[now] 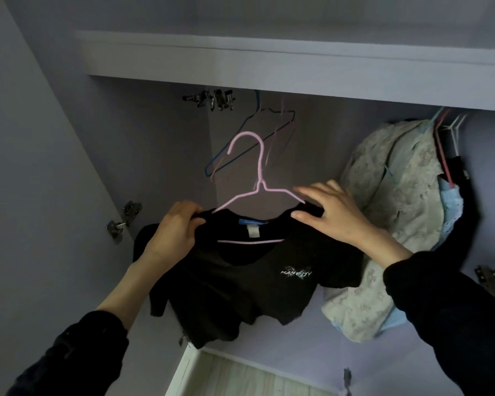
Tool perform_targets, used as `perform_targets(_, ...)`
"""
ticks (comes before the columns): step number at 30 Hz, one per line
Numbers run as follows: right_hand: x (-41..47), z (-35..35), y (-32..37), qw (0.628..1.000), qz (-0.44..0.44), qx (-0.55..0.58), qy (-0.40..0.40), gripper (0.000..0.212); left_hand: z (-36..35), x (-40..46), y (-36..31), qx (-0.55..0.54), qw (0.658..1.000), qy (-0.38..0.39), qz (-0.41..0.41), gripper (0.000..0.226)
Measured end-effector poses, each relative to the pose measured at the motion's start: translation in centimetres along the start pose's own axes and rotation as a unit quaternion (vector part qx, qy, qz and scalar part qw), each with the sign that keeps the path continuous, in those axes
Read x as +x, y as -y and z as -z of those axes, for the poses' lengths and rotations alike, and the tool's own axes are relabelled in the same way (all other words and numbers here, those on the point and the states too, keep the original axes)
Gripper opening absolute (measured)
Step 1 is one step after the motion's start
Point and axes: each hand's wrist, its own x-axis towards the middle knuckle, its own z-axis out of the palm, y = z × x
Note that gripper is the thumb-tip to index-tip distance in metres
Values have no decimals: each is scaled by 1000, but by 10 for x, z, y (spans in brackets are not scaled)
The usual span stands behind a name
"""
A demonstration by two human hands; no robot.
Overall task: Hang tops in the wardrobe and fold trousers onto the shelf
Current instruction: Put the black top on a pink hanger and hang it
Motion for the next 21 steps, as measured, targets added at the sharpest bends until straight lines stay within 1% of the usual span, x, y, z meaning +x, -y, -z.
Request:
perform_targets(1,5,4,9,1000,9,26,6,71,-1,4,-2,0,1000,5,-24,6)
perform_targets(2,10,8,19,996,7,87,35,62,-3,7,-4,-3,999,12,-45,5)
perform_targets(3,14,11,30,982,-10,171,83,49,-6,9,-6,-6,998,19,-60,4)
perform_targets(4,18,13,38,956,-31,257,139,37,-9,11,-8,-12,997,24,-66,3)
perform_targets(5,21,15,46,929,-51,316,184,26,-11,11,-10,-17,997,29,-66,4)
perform_targets(6,24,17,49,911,-73,346,214,22,-13,12,-11,-24,997,34,-68,5)
perform_targets(10,27,24,38,842,-162,408,315,44,-21,11,-10,-32,994,52,-89,9)
perform_targets(12,22,22,29,809,-199,438,337,54,-26,12,-10,-21,994,59,-94,14)
perform_targets(15,9,17,19,769,-264,474,338,61,-34,14,-14,-17,993,88,-79,23)
perform_targets(18,-6,14,12,728,-310,502,349,62,-41,13,-20,-26,989,120,-86,28)
perform_targets(19,-12,12,9,719,-324,508,345,59,-43,12,-24,-28,987,124,-94,29)
perform_targets(21,-20,8,3,700,-357,529,320,44,-44,13,-30,-36,986,119,-109,30)
